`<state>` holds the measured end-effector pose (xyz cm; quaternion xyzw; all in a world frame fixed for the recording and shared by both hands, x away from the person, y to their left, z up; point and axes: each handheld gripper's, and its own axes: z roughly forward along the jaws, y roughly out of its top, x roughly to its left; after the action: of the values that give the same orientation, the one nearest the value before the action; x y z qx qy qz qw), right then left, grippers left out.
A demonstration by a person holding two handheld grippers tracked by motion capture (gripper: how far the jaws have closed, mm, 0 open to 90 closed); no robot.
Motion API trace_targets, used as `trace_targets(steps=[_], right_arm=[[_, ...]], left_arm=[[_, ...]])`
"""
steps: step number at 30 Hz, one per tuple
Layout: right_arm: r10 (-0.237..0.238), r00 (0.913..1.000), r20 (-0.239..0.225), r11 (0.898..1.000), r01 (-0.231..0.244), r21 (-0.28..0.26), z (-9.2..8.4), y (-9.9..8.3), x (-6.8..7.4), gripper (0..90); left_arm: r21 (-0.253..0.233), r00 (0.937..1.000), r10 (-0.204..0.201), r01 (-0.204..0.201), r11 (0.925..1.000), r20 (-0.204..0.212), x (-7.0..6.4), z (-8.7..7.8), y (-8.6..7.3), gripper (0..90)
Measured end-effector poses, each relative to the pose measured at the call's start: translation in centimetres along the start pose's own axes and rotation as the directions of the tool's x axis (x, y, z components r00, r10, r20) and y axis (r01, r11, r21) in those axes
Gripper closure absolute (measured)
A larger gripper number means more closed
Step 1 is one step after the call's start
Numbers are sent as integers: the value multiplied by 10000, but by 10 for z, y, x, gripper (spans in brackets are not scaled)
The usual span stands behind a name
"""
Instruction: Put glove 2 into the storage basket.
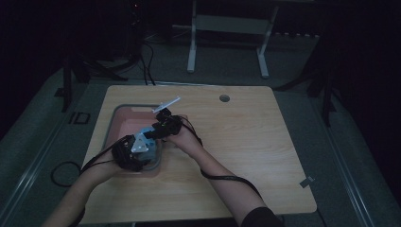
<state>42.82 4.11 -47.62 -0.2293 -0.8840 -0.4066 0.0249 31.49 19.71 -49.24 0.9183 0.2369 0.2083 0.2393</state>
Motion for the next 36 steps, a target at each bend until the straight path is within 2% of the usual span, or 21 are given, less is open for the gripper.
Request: trace_targets(steps=[1,4,6,8,10,11,12,13,19,22,23,27,34,35,36], right_arm=[[-22,10000,8,10000,22,-51,-2,0,0,371],[-44,9995,-305,9997,37,-229,-11,-1,1,293],[-81,9987,-509,9995,65,-314,-17,-2,1,251],[-158,9982,-584,9993,137,-362,-22,-4,1,234],[-205,9980,-602,9990,181,-405,-25,-6,2,234],[-371,9977,-564,9986,349,-388,-29,-10,2,200],[-371,9977,-564,9986,349,-388,-29,-10,2,200],[-475,9977,-484,9982,457,-381,-33,-14,1,196],[-447,9982,-388,9984,433,-370,-42,-24,-1,194],[-589,9979,-268,9977,579,-339,-47,-31,-2,194],[-592,9980,-229,9977,584,-350,-51,-35,-3,193],[-725,9974,-53,9968,723,-355,-59,-43,-5,188],[-653,9978,56,9971,655,-386,-70,-57,-12,184],[-653,9978,56,9971,655,-386,-70,-57,-12,184],[-563,9983,121,9975,568,-415,-75,-63,-15,184]], left_arm=[[0,10000,0,0,10000,0,0,0,0,271],[-280,9990,-428,424,9987,-123,3,-8,6,187],[-336,9989,-473,472,9983,-4,3,-10,7,151],[-485,9982,-577,585,9971,168,1,-13,12,144],[-485,9982,-577,585,9971,168,1,-13,12,143],[-541,9980,-540,558,9970,342,-3,-14,18,138],[-541,9980,-540,558,9970,342,-3,-14,18,137],[-673,9969,-595,629,9958,515,-5,-14,21,137],[-935,9953,-632,699,9932,732,-10,-16,31,137],[-933,9951,-519,597,9938,840,-12,-16,34,137],[-982,9938,-363,467,9941,1053,-19,-16,42,137],[-1002,9919,-213,340,9944,1252,-27,-15,51,137],[-1125,9907,-1,156,9935,1363,-36,-12,61,137],[-1149,9889,210,-40,9934,1472,-40,-10,66,137],[-1137,9897,332,-173,9934,1389,-42,-9,68,137]])
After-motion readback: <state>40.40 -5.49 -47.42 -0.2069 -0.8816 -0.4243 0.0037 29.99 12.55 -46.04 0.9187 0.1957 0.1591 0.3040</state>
